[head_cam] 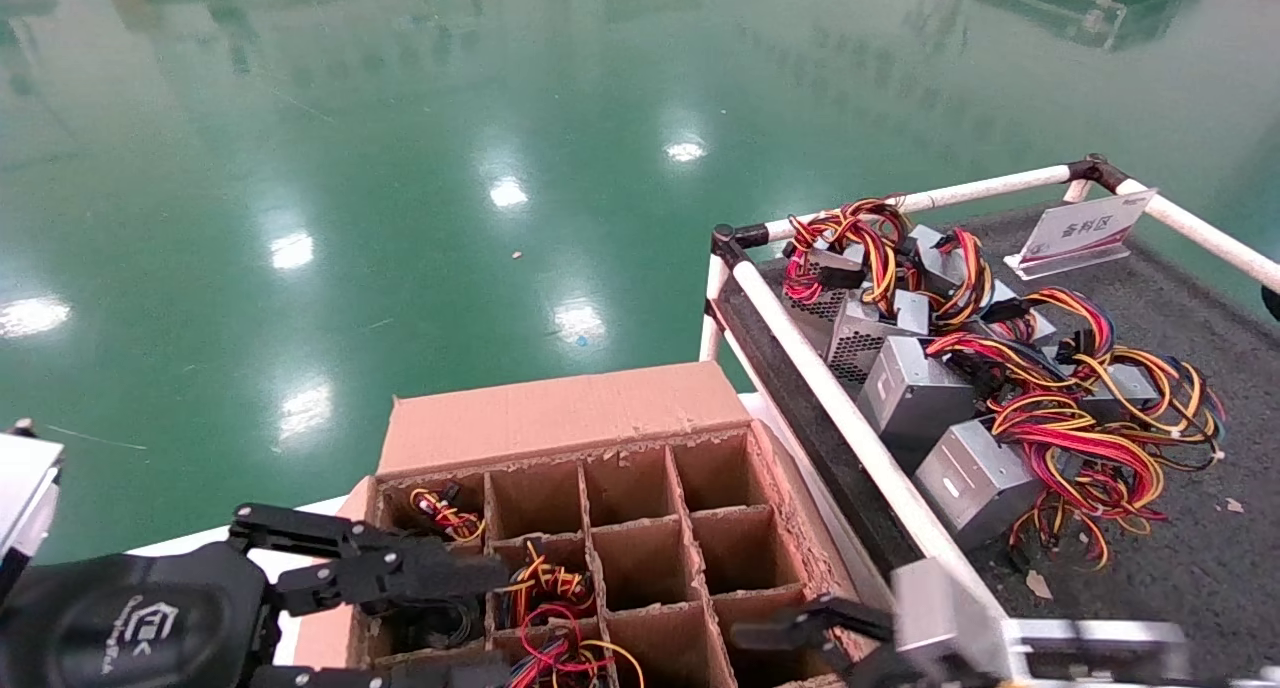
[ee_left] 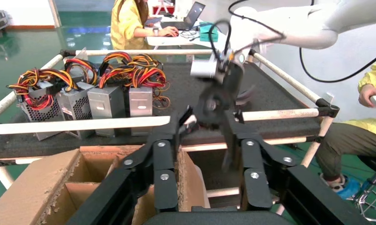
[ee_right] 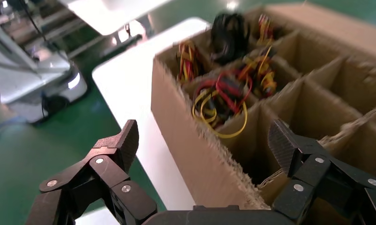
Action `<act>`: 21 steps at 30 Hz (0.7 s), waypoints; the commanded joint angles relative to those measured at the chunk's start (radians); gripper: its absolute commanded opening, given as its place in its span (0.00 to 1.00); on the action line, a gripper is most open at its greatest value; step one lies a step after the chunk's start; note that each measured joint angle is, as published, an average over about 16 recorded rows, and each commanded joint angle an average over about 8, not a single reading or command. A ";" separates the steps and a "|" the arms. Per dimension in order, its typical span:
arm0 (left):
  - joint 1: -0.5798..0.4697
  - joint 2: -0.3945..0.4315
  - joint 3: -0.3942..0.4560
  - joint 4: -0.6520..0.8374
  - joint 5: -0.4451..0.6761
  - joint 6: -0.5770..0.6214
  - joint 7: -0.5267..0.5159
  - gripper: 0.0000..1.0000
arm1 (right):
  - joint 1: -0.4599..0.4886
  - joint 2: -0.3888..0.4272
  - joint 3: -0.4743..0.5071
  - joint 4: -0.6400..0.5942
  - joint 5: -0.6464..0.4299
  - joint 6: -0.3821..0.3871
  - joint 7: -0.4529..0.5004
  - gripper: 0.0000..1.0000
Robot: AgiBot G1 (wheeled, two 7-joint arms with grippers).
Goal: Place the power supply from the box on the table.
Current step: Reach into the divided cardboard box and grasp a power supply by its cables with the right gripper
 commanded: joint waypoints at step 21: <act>0.000 -0.001 0.002 0.000 -0.001 -0.001 0.001 1.00 | 0.196 -0.327 -0.163 -0.178 -0.285 0.121 -0.004 0.47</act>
